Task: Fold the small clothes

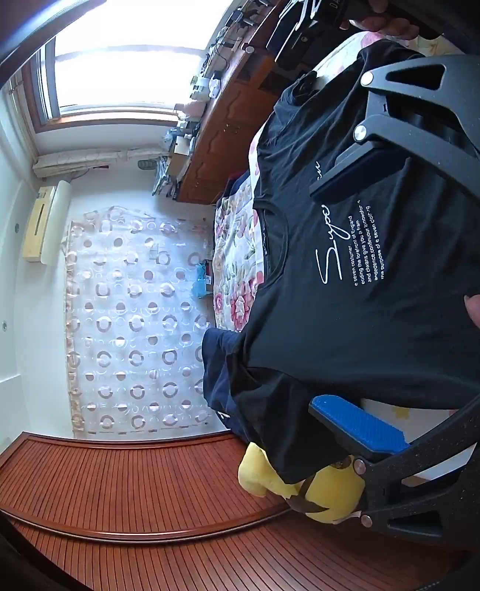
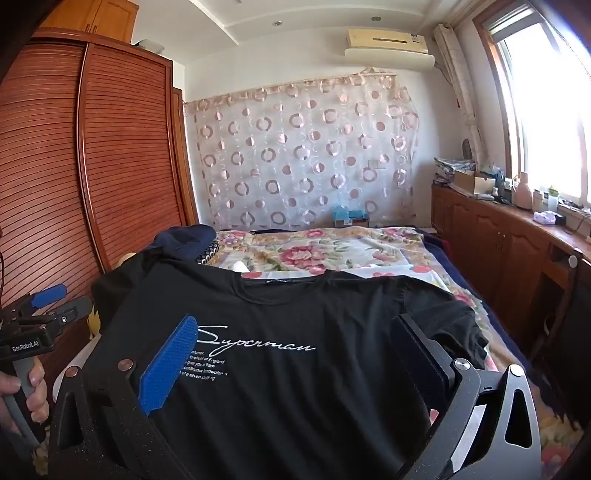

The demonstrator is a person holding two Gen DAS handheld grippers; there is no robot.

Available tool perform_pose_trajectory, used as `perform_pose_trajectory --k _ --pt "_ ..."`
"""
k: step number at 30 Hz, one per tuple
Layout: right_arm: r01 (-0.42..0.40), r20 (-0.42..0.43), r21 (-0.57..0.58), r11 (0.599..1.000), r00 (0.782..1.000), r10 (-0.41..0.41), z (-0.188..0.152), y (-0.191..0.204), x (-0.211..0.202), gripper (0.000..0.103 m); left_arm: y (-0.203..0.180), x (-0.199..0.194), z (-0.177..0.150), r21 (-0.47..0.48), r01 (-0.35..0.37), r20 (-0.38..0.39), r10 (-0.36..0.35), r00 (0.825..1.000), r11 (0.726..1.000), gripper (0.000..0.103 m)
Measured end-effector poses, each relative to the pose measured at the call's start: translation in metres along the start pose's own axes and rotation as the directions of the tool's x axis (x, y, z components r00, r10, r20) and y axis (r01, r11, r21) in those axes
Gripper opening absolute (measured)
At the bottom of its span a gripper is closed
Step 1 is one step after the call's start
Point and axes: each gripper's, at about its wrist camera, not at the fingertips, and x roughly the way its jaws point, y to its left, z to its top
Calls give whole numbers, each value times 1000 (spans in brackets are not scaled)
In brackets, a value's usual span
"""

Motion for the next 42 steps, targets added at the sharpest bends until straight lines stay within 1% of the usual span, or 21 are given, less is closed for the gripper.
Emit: perform_pose_trajectory --k 1,2,12,14,42 --pt "-1 0 -1 1000 1000 1 0 0 0 103 0 0 0 -2 5 -2 -5 1000 1000 103" --pt "1 -4 -6 1000 1000 -1 0 0 0 103 0 -2 -1 1 -12 20 12 1000 1000 103" --pt "2 4 -23 1000 1000 -1 -3 6 5 103 0 -3 0 -1 -14 13 14 1000 1000 103" --pt "-3 8 -29 1000 1000 4 0 3 1 103 0 -4 0 0 -15 13 15 1000 1000 103" --pt "-6 10 -21 1000 1000 6 -1 3 0 103 -1 -10 2 9 -18 26 18 999 1000 103"
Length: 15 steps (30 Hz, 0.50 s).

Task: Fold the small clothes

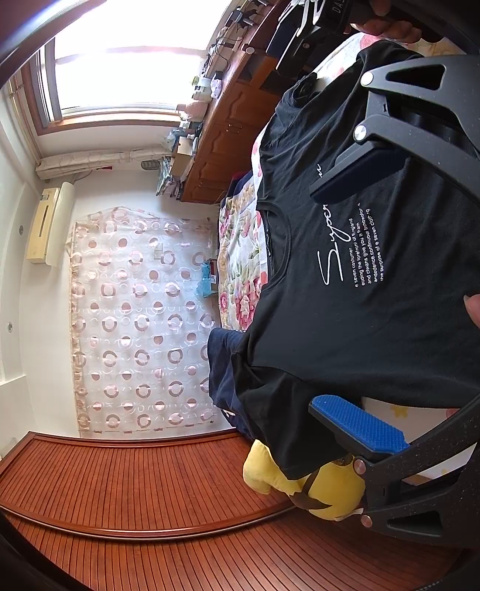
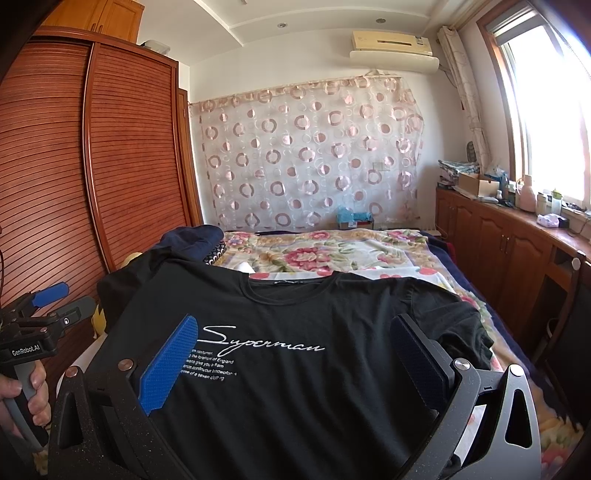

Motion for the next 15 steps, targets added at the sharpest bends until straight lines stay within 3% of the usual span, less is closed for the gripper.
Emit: perform_pose_trajectory --k 15 --pt "-2 1 0 1000 1000 2 0 0 -1 103 -1 -5 7 0 -2 6 2 1000 1000 103"
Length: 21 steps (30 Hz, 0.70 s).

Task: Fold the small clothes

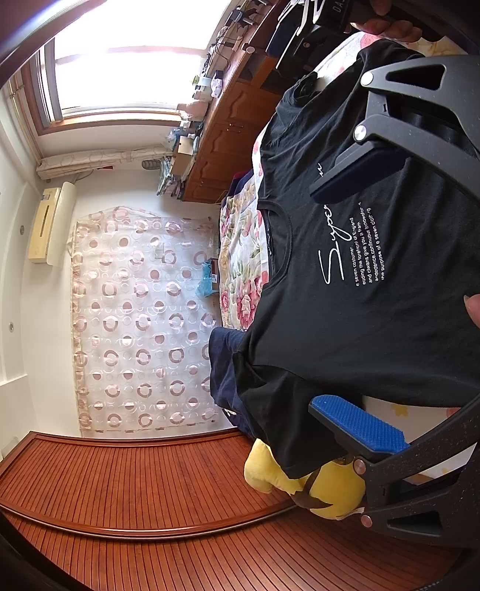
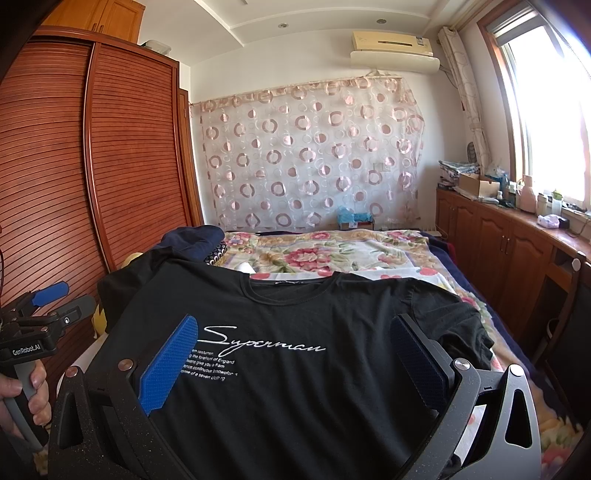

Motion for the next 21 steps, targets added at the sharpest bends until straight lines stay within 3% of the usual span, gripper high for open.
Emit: perform_pose_trajectory --k 21 --pt "-4 3 0 1000 1000 4 1 2 0 103 0 -3 2 2 -1 3 1 1000 1000 103"
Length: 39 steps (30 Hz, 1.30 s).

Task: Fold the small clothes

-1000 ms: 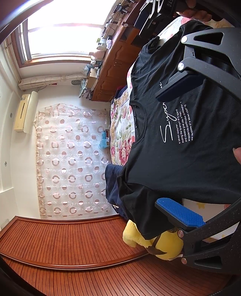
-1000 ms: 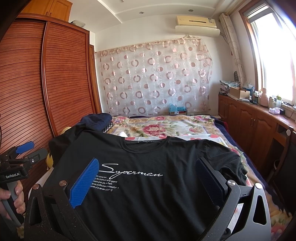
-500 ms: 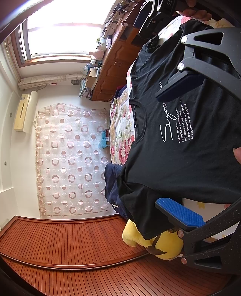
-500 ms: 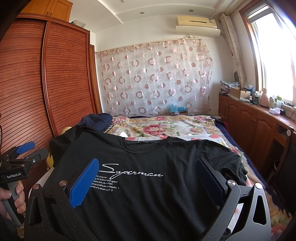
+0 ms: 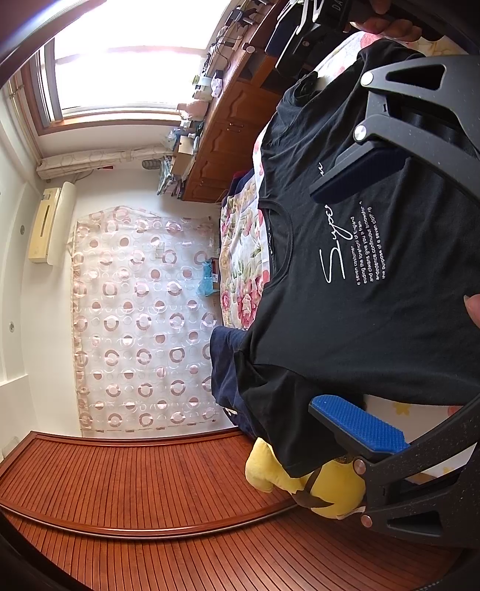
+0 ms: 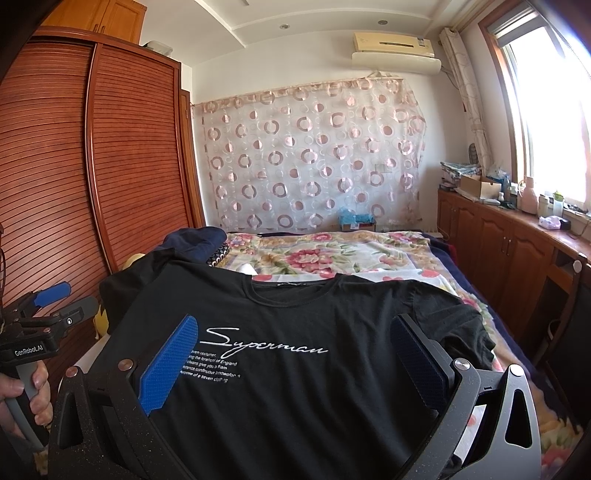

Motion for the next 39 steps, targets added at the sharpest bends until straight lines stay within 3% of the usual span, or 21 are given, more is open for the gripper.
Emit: perform_pose_trajectory --k 22,39 --pt "-12 -24 3 1000 1000 12 -3 2 8 103 12 10 -8 -20 -13 -37 12 999 1000 103" --pt "-81 -104 -30 996 992 77 -3 6 35 103 73 33 -35 -44 -51 -129 45 991 998 103"
